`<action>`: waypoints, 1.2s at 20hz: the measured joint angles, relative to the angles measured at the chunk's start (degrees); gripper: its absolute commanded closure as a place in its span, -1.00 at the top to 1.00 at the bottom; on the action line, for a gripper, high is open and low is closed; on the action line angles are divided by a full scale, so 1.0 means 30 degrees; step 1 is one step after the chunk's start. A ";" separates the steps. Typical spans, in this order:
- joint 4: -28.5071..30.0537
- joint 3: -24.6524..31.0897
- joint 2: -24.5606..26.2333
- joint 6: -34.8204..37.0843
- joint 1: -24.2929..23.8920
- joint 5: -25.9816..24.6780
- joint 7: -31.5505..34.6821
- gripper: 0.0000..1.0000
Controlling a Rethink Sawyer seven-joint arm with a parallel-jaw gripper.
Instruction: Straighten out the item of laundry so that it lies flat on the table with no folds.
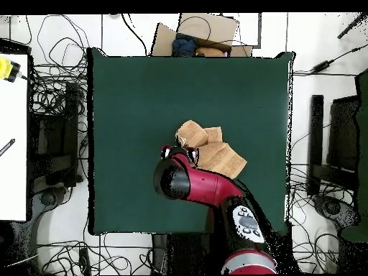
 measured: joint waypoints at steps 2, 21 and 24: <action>0.0000 0.0000 0.0107 0.0000 0.0053 0.0118 0.0000 -1.00; 0.0022 -0.1510 -0.0109 0.0626 0.3025 0.4014 0.0012 -1.00; 0.0050 -0.1802 -0.0522 0.1530 0.4016 0.4979 0.0047 -1.00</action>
